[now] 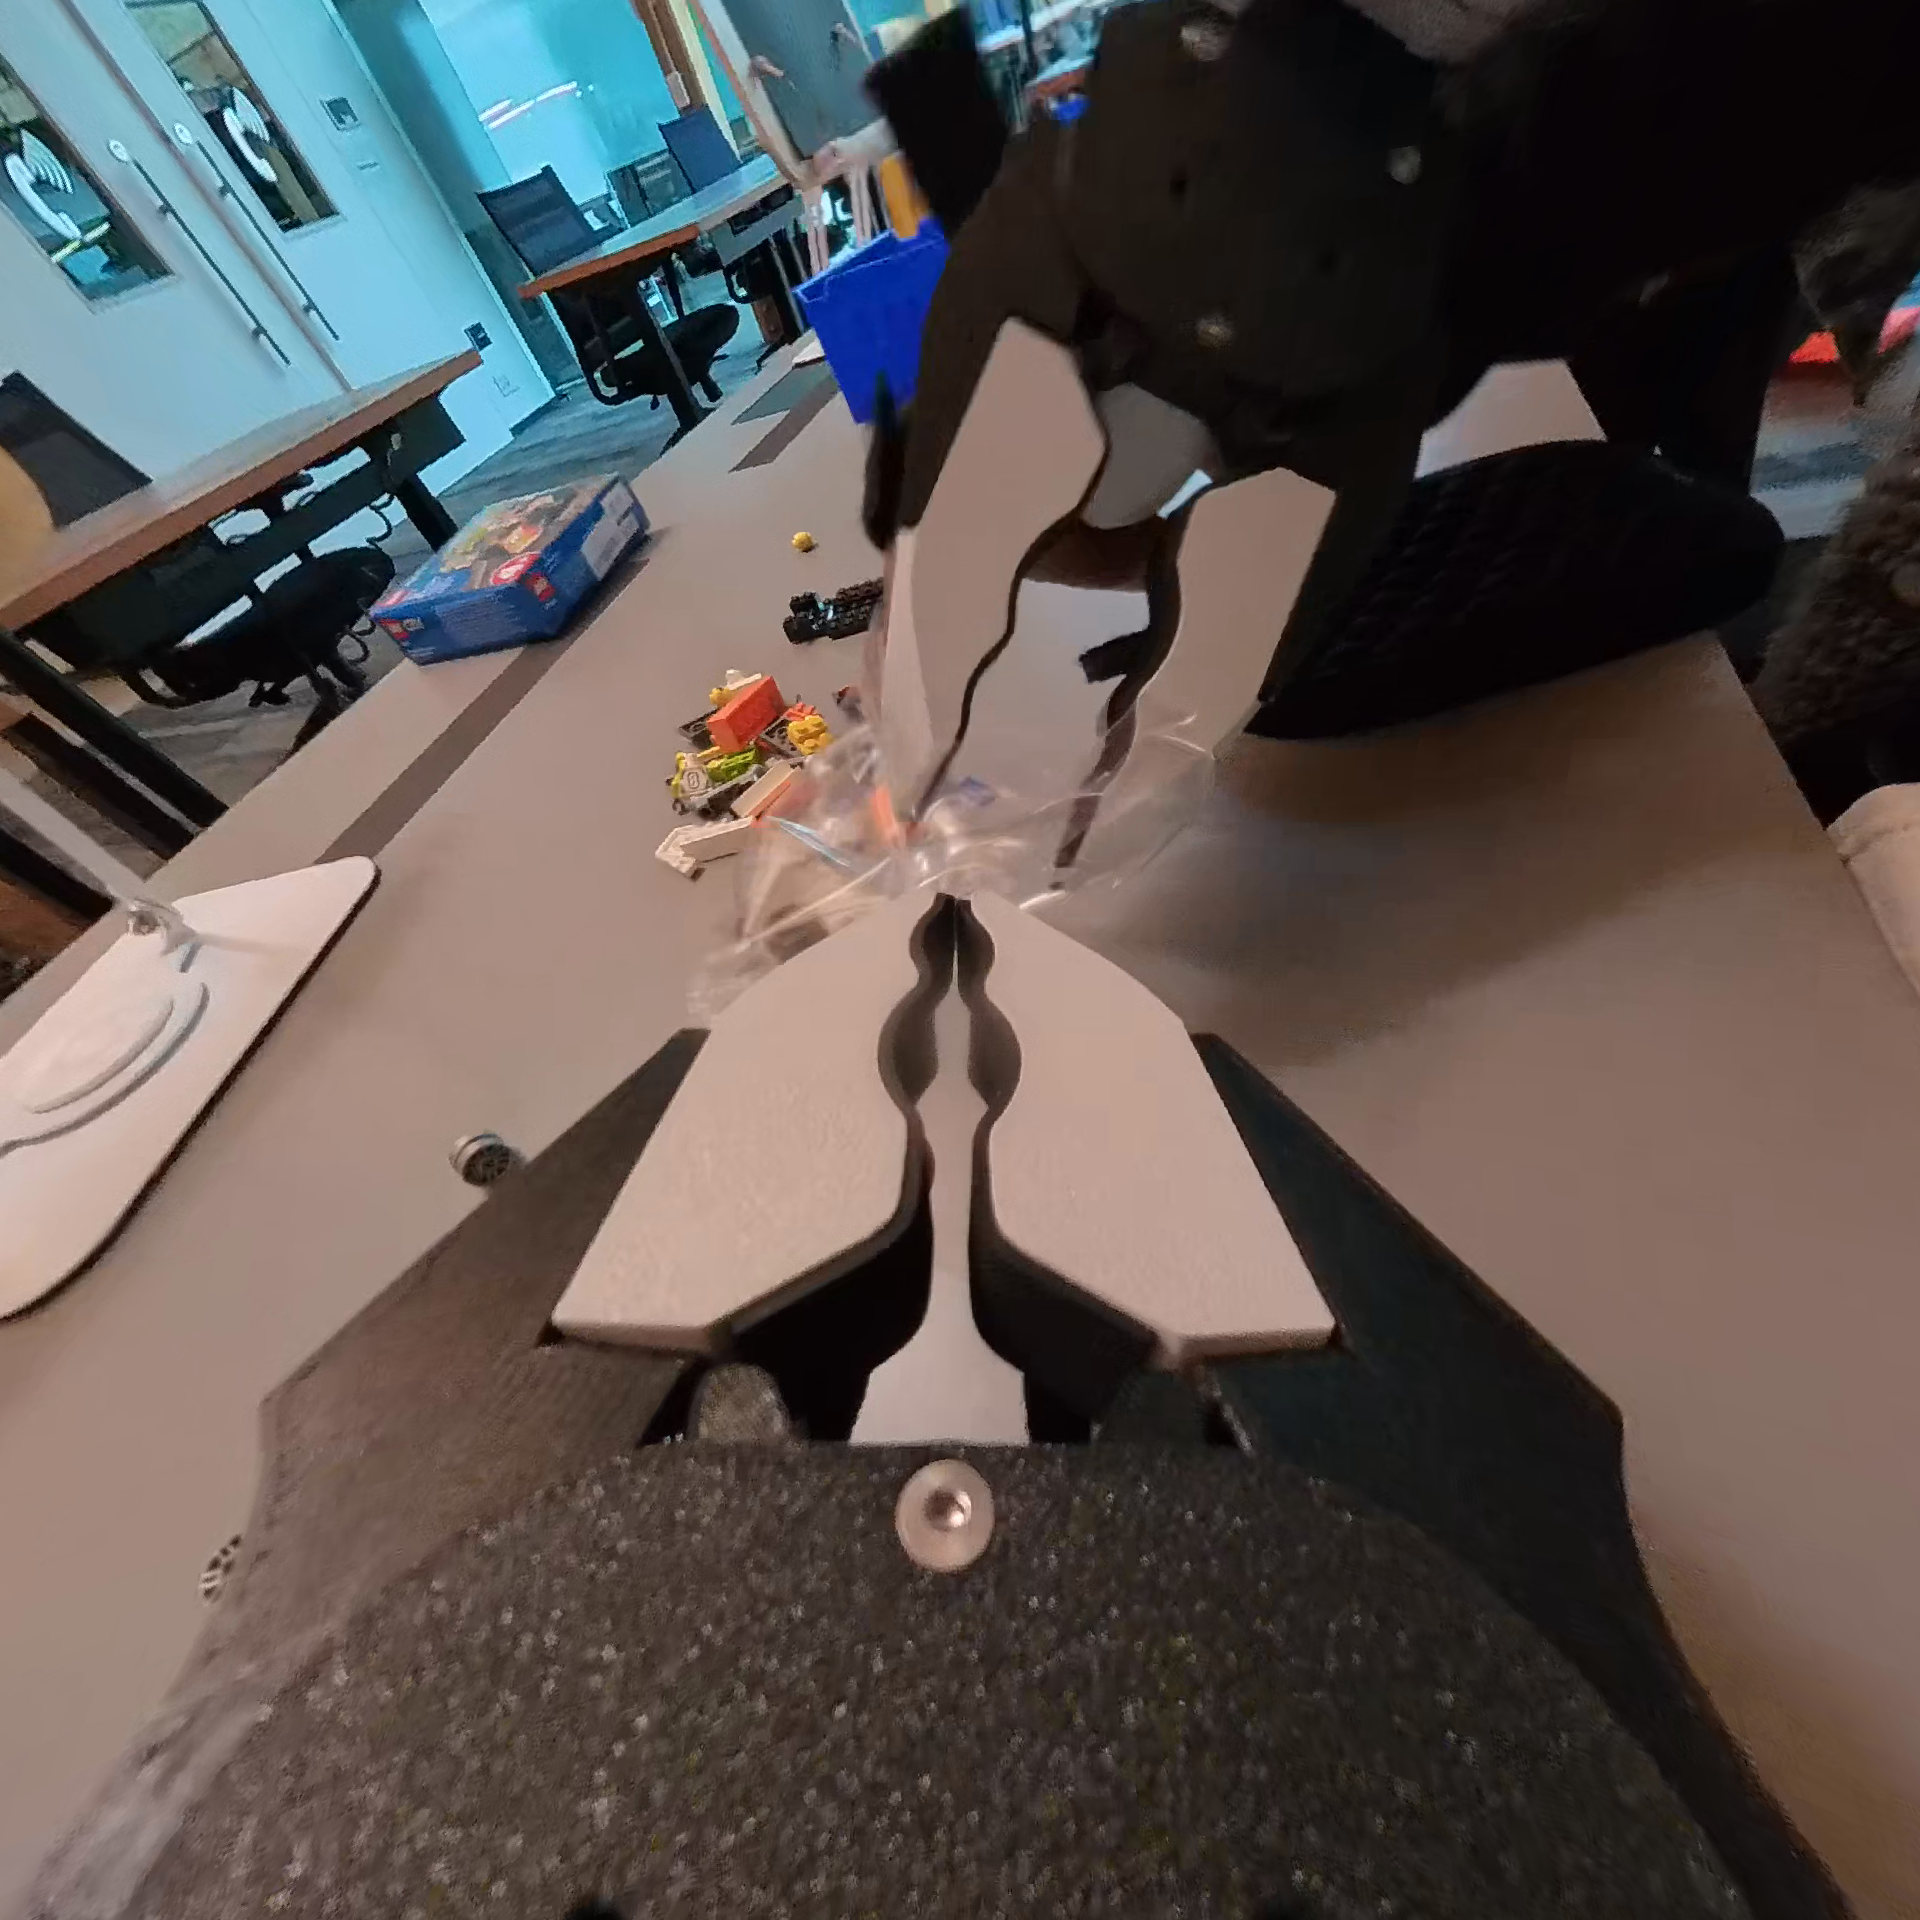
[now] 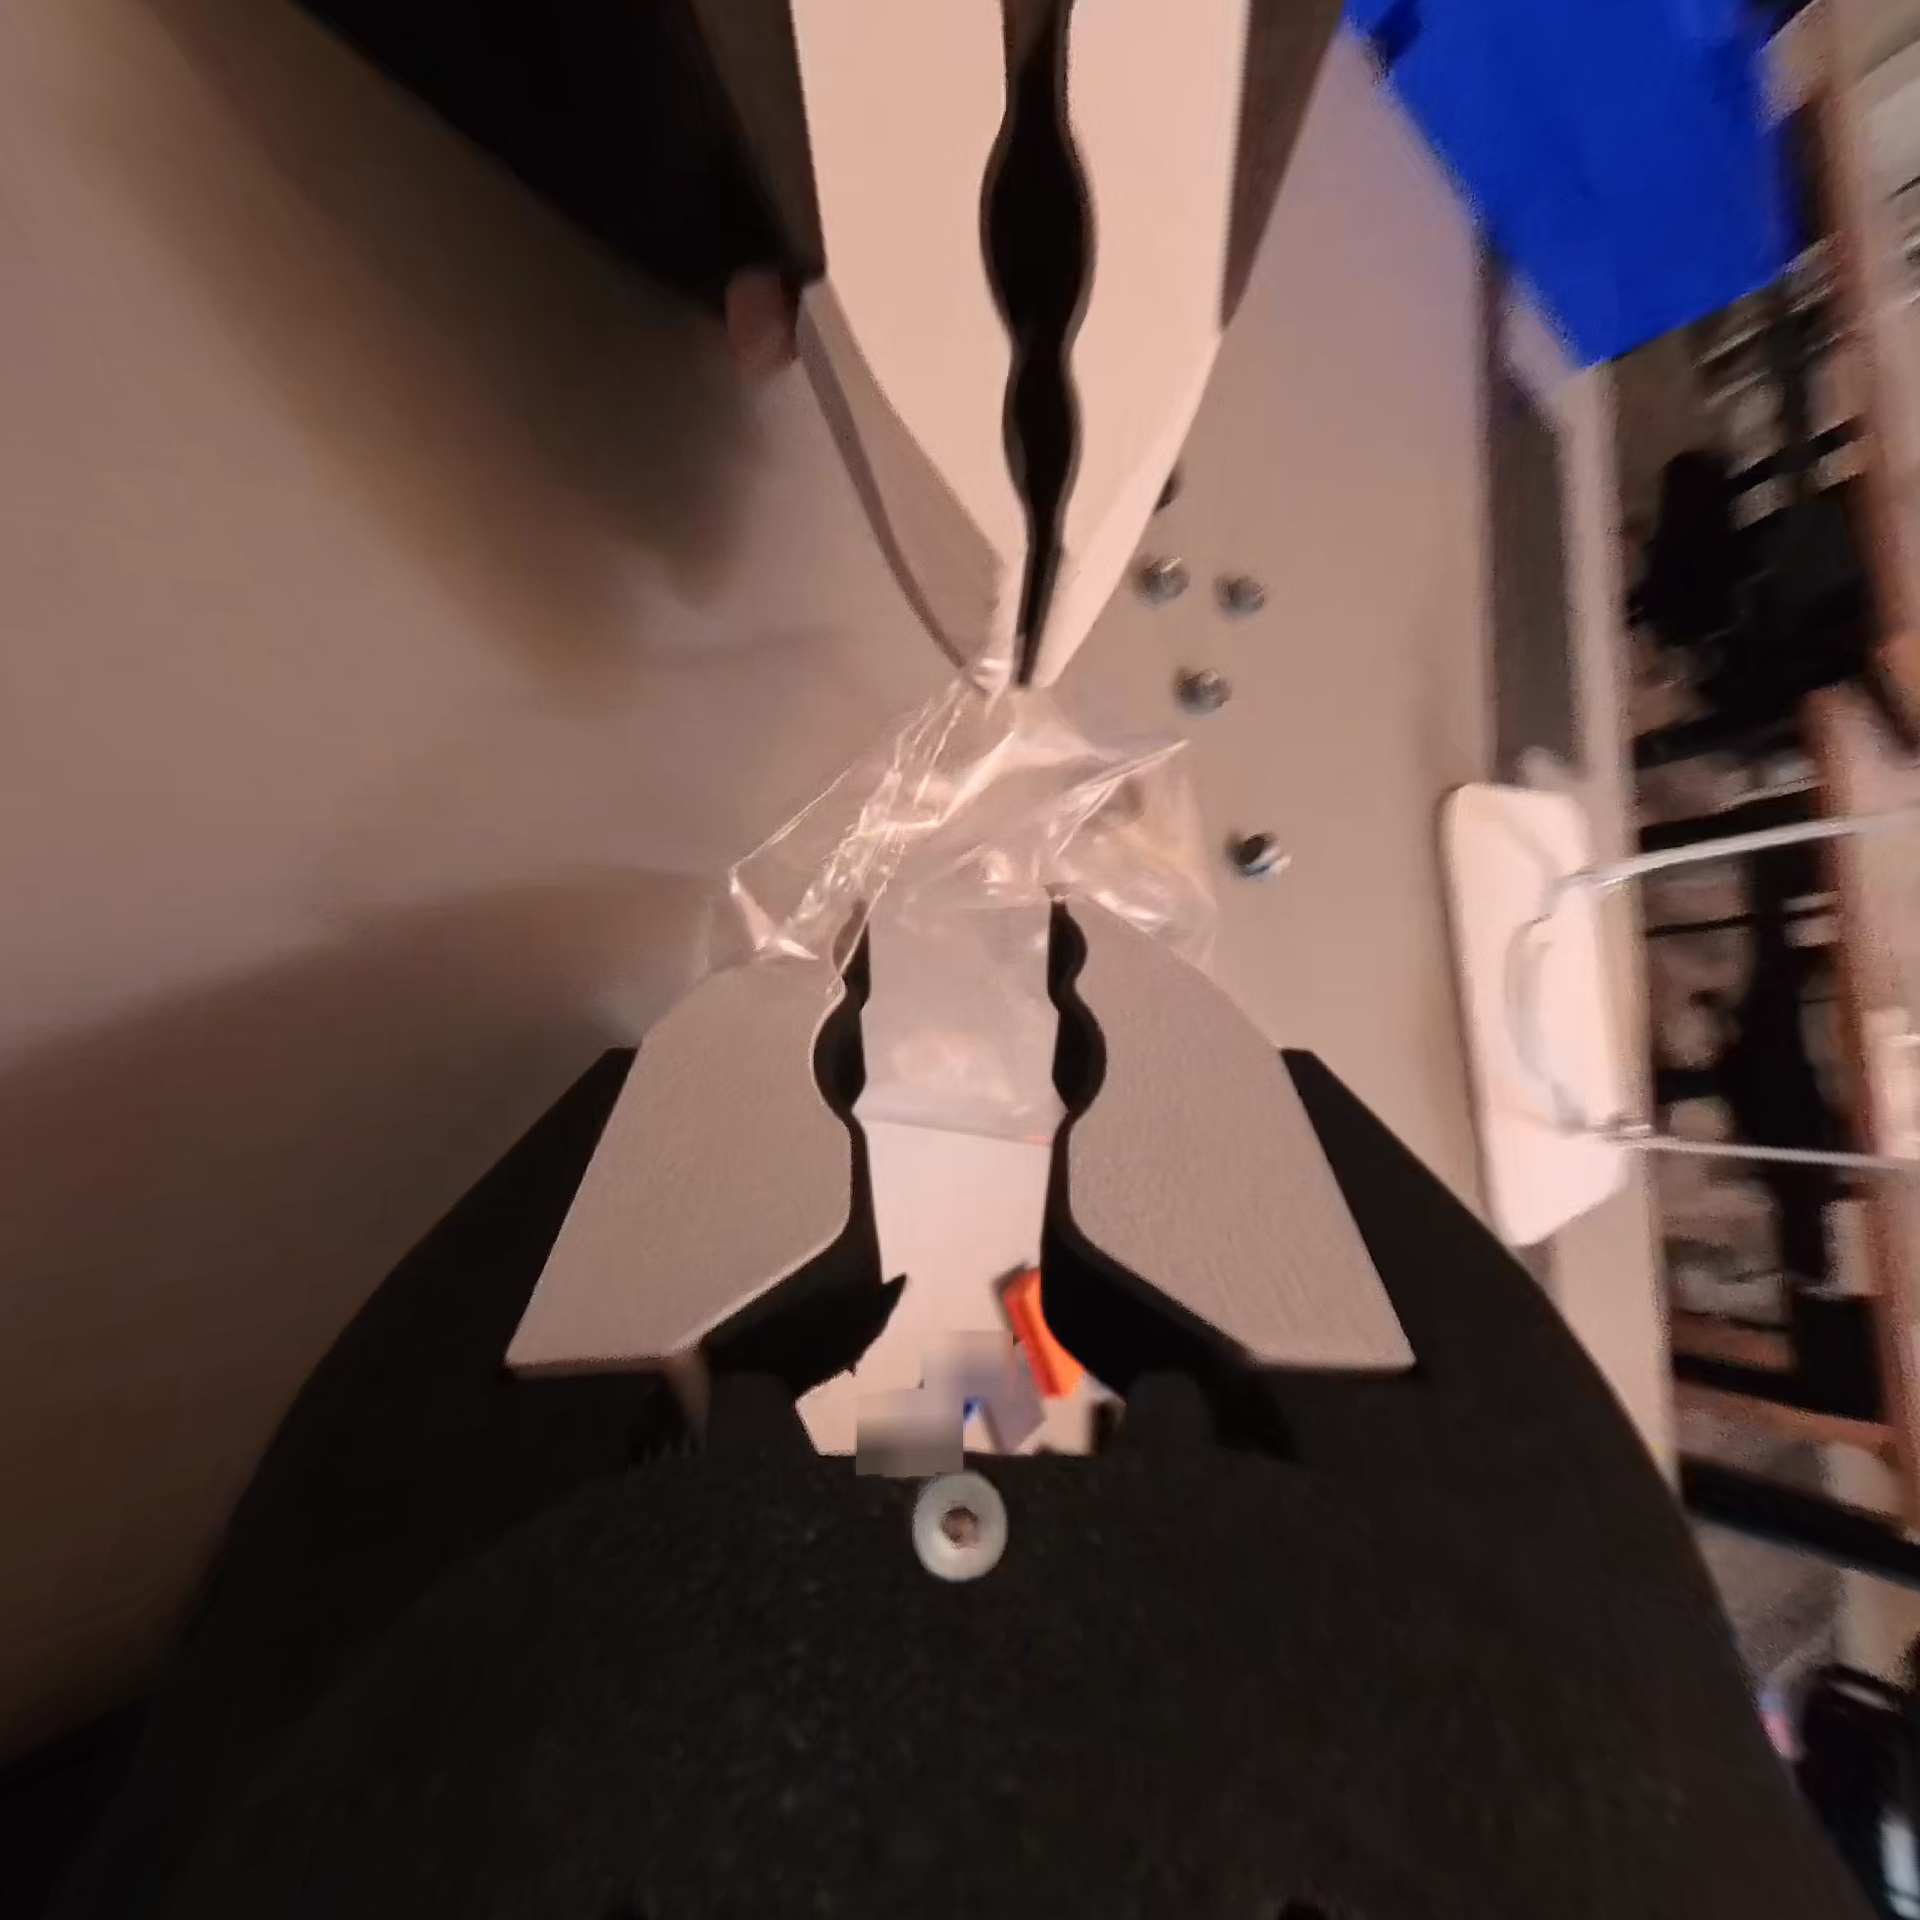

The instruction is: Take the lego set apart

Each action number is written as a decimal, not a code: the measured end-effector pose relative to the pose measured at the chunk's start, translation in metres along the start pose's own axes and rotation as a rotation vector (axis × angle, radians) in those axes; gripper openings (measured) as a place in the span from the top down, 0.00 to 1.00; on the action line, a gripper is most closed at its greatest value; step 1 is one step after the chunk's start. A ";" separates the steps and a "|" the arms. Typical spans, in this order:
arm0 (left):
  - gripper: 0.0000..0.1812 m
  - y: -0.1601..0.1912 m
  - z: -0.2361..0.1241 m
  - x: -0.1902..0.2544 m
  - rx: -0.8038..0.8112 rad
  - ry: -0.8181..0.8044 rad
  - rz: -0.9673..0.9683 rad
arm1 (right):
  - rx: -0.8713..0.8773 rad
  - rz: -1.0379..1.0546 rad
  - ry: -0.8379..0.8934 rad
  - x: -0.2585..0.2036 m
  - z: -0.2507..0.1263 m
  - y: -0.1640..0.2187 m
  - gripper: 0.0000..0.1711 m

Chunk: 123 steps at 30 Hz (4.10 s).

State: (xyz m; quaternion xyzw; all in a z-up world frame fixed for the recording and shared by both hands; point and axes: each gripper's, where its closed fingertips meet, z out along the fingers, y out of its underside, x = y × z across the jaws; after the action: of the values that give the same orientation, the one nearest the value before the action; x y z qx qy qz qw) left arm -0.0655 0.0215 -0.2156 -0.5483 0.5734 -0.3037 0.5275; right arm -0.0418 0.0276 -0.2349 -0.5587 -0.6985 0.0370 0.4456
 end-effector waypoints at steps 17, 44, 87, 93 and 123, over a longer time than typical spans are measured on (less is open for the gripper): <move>1.00 -0.002 0.000 0.010 0.025 0.105 -0.054 | -0.011 -0.269 0.161 0.019 -0.008 0.004 0.67; 0.91 -0.005 0.005 0.013 0.025 0.064 0.111 | -0.077 0.487 -0.213 0.006 0.001 0.013 1.00; 1.00 -0.006 0.001 0.000 -0.008 0.001 0.049 | -0.004 0.178 -0.373 0.010 -0.028 0.002 1.00; 1.00 -0.003 0.003 0.000 -0.040 -0.018 0.074 | 0.092 0.210 -0.421 -0.006 -0.038 -0.016 1.00; 1.00 0.005 0.014 0.030 -0.146 0.031 0.298 | 0.059 0.049 -0.522 -0.030 -0.045 -0.021 1.00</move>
State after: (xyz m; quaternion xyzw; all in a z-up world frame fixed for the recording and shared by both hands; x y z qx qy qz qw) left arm -0.0495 -0.0024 -0.2321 -0.4892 0.6769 -0.1882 0.5167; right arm -0.0279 -0.0249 -0.2142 -0.5337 -0.7746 0.2111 0.2656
